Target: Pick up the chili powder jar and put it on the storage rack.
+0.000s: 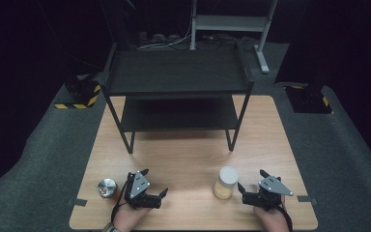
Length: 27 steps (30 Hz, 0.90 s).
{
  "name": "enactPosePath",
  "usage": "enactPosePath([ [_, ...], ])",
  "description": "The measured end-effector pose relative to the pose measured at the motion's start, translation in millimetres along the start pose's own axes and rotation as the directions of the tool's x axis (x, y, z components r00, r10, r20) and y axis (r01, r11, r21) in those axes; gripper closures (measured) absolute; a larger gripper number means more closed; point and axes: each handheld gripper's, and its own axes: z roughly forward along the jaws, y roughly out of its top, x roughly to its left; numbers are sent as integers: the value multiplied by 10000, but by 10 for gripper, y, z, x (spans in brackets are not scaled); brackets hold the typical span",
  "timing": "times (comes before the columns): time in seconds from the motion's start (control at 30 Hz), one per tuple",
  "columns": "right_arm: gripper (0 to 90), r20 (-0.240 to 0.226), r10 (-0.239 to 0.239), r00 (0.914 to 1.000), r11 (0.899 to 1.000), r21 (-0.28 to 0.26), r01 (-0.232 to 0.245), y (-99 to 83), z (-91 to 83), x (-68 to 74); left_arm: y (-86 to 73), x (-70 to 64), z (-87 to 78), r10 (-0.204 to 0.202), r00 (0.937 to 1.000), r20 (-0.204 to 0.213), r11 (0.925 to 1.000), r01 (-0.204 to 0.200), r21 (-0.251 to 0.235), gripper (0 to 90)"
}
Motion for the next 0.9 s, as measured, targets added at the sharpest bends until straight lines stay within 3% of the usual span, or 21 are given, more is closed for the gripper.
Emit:
enactPosePath([
  [0.07, 8, 169, -113, 9998, 9996, 258, 109, 39, 11, 24, 27, -23, 11, 121, 9999, -73, 9998, -120, 151, 5],
  [0.23, 5, 151, -98, 9998, 9996, 281, 94, 42, 12, 14, 103, -72, 38, 320, 9993, -215, 9974, -305, 656, 6],
  [0.9, 6, 157, 5, 9999, 9990, 454, -12, 71, 26, 3, 170, -70, 49, 295, 9995, -133, 9928, -277, 1165, 7],
])
